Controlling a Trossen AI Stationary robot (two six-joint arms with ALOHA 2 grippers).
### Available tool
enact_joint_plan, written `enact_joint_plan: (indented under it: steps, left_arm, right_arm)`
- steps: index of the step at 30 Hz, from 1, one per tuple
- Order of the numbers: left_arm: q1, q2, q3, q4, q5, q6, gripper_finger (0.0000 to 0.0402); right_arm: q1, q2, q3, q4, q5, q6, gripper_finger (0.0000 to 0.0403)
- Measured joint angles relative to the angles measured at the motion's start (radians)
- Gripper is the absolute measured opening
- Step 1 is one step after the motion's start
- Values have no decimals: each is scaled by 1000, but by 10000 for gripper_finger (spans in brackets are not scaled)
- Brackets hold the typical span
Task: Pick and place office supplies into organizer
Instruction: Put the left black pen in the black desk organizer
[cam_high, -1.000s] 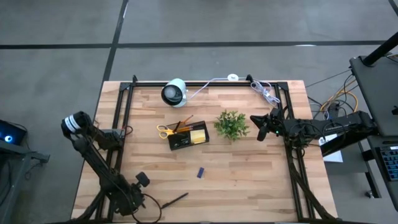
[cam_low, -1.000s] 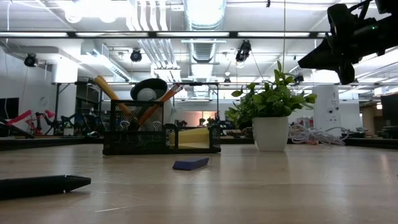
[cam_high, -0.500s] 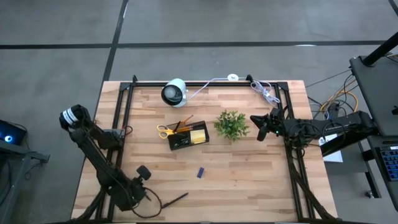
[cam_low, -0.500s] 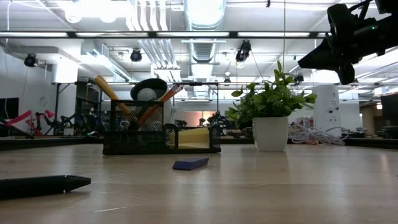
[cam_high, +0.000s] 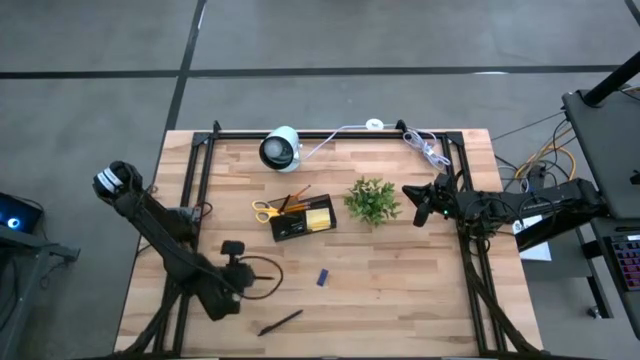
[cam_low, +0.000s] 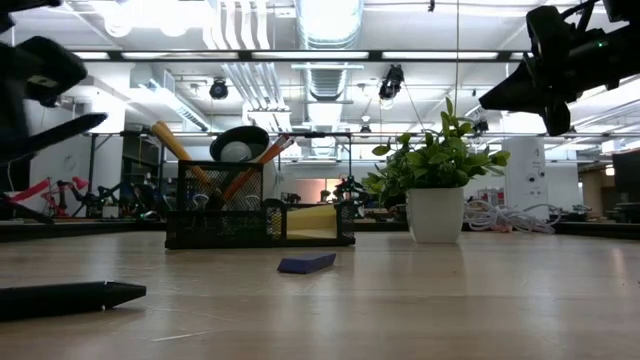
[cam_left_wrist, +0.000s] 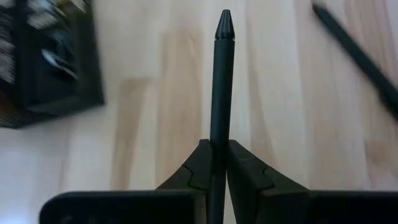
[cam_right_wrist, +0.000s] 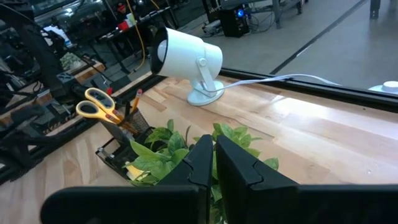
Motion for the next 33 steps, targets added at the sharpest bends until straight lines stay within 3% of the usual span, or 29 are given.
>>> enact_joint_plan:
  steps: [6, 14, 23, 29, 33]
  left_arm:
    - [58, -21, 0, 87, -127, -19, 12]
    - [151, -21, -3, 227, -193, 0, 12]
    - [248, -26, -3, 387, -243, 217, 12]
    - [327, -38, -2, 431, -359, 228, 12]
    - [375, -52, -6, 493, -381, 302, 12]
  right_arm:
    - [1, 0, 0, 0, 0, 0, 13]
    - [0, 0, 0, 3, 0, 36, 13]
    - [0, 1, 0, 4, 0, 65, 13]
    - [0, 1, 0, 3, 0, 79, 13]
    - [0, 1, 0, 3, 0, 79, 13]
